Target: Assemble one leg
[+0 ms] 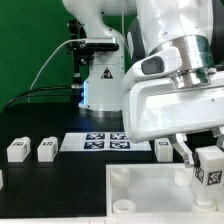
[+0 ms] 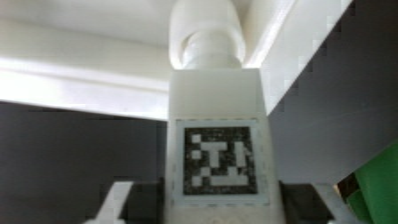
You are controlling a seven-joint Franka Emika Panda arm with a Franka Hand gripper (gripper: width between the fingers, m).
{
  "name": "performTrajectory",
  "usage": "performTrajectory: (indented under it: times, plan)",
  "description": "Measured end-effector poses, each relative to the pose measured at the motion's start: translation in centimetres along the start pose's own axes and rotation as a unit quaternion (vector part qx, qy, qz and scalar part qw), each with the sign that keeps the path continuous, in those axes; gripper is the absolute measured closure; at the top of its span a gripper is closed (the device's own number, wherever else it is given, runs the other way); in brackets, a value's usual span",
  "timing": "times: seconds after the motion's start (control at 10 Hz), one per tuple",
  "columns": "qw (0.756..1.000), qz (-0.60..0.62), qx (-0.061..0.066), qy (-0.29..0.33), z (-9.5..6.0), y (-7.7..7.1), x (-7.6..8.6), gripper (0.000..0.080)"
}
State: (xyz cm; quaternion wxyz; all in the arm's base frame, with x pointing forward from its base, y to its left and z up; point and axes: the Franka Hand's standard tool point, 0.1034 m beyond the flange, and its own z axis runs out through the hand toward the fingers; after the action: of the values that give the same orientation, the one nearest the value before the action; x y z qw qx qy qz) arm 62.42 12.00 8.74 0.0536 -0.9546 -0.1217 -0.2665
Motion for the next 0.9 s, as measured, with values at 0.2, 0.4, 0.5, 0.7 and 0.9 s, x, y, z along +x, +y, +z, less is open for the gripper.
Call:
performTrajectory:
  times: [0.2,0.4,0.5,0.7,0.9]
  plan:
    - [1.0,0.0,-0.002,0.007,0.12,0.04,0.06,0.0506]
    - [1.0,0.001,-0.006,0.024,0.57,0.37,-0.15,0.0506]
    - [0.999,0.0,-0.01,0.04,0.63,0.41,-0.11,0.0506]
    - [0.999,-0.001,-0.01,0.043,0.6,0.41,-0.24,0.0506]
    - [0.999,-0.001,-0.01,0.044,0.6,0.38,-0.2,0.0506]
